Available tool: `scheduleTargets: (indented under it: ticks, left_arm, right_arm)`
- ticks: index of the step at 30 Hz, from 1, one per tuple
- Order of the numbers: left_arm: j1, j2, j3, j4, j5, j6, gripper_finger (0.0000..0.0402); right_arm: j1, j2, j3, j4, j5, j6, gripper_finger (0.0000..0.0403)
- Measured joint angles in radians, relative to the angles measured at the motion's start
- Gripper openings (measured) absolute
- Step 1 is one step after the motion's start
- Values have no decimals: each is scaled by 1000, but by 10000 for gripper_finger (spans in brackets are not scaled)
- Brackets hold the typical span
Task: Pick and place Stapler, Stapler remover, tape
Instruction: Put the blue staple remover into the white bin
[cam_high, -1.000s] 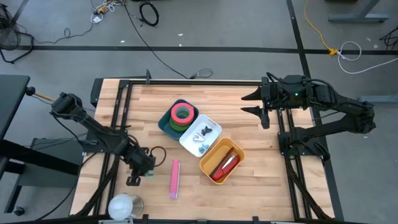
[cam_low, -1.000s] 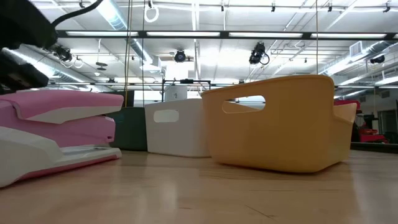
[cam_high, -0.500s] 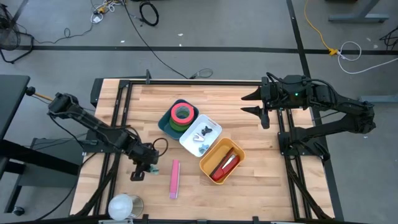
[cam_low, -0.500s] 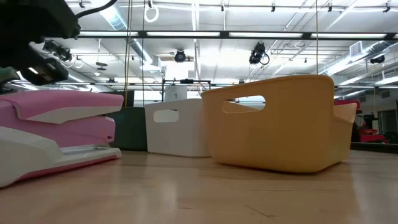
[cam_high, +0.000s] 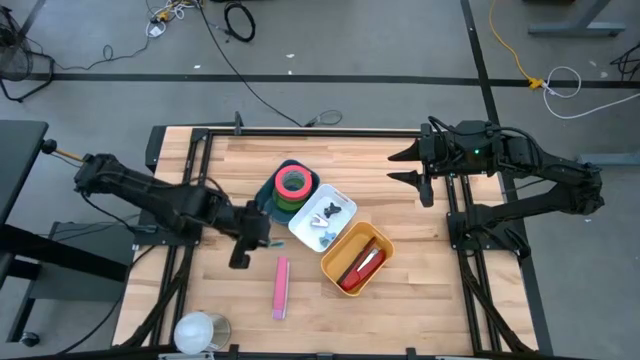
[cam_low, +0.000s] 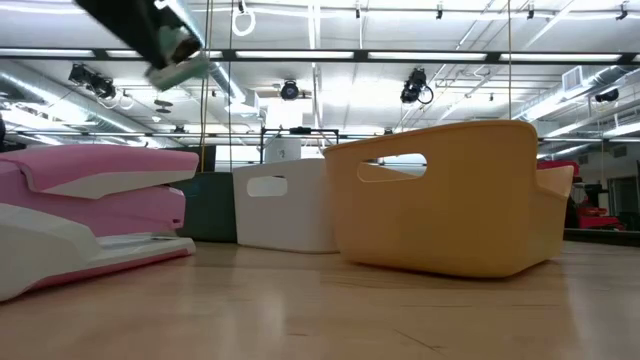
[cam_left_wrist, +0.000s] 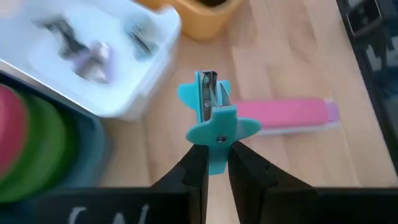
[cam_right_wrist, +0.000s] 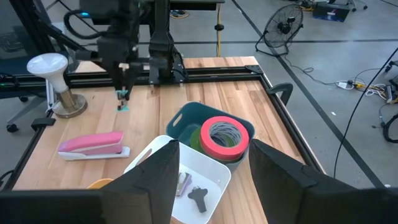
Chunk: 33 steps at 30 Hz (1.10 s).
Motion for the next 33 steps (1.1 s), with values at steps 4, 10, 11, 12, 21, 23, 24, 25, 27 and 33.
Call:
scheduleTargets:
  ticks: [4, 10, 11, 12, 21, 23, 24, 25, 27, 33]
  left_arm:
    - [49, 0, 52, -6, -17, 42, 50]
    - [100, 12, 112, 12, -67, 119, 50]
    - [108, 11, 112, 37, -73, 134, 49]
    - [116, 11, 112, 69, -77, 140, 48]
    - [173, 62, 112, 204, -101, 194, 48]
    - [178, 82, 112, 214, -101, 197, 48]
    - [178, 95, 112, 220, -101, 202, 48]
    - [178, 109, 112, 233, -101, 212, 48]
    - [177, 138, 112, 251, -101, 224, 49]
    - [177, 246, 112, 305, -100, 223, 48]
  right_arm:
    - [0, 0, 0, 0, 0, 0, 194]
    - [0, 0, 0, 0, 0, 0, 194]
    - [0, 0, 0, 0, 0, 0, 194]
    - [0, 0, 0, 0, 0, 0, 194]
    - [0, 0, 0, 0, -1, 0, 194]
    - [0, 0, 0, -3, -1, 0, 194]
    - [0, 0, 0, -3, -1, 0, 194]
    - [0, 0, 0, -4, -1, 0, 194]
    - [0, 0, 0, -6, -1, 0, 194]
    - [0, 0, 0, -6, -1, 0, 194]
